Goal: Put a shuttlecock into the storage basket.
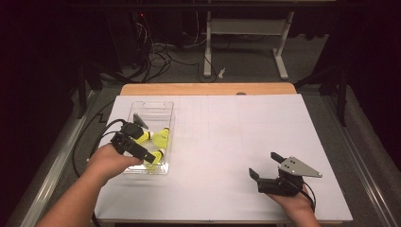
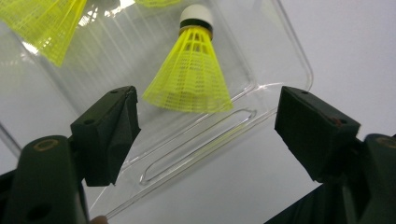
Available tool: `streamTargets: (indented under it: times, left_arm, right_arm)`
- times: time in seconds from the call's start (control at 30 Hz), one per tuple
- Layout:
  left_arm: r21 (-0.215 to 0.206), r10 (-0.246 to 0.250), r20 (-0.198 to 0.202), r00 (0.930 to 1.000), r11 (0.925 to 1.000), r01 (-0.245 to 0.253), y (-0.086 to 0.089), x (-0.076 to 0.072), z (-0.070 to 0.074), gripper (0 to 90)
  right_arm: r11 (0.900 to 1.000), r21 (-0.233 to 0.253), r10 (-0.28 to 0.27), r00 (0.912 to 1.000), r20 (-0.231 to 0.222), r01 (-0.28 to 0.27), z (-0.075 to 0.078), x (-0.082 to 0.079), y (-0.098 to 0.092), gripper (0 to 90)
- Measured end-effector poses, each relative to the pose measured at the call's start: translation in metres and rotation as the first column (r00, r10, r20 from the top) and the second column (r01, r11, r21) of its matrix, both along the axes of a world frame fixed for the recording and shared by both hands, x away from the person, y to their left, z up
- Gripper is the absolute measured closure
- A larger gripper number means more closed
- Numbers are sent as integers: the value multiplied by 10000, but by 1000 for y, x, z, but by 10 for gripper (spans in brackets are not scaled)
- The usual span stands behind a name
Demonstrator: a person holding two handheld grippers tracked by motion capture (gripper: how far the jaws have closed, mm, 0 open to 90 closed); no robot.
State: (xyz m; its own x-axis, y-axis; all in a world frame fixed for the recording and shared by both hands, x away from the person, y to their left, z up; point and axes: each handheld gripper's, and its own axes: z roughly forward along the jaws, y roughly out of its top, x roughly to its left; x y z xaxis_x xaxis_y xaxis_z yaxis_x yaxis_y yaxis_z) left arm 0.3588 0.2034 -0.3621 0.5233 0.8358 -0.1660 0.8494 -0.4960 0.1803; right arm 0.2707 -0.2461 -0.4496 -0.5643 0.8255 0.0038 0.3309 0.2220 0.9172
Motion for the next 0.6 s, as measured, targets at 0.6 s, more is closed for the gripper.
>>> streamTargets:
  times: [0.6]
  left_arm:
    - [87,1117,58,9937,9937,-1118,34,-17,2,5]
  right_arm:
    - [10000,-57,6,10000,-6,-6,-1,1,2,53]
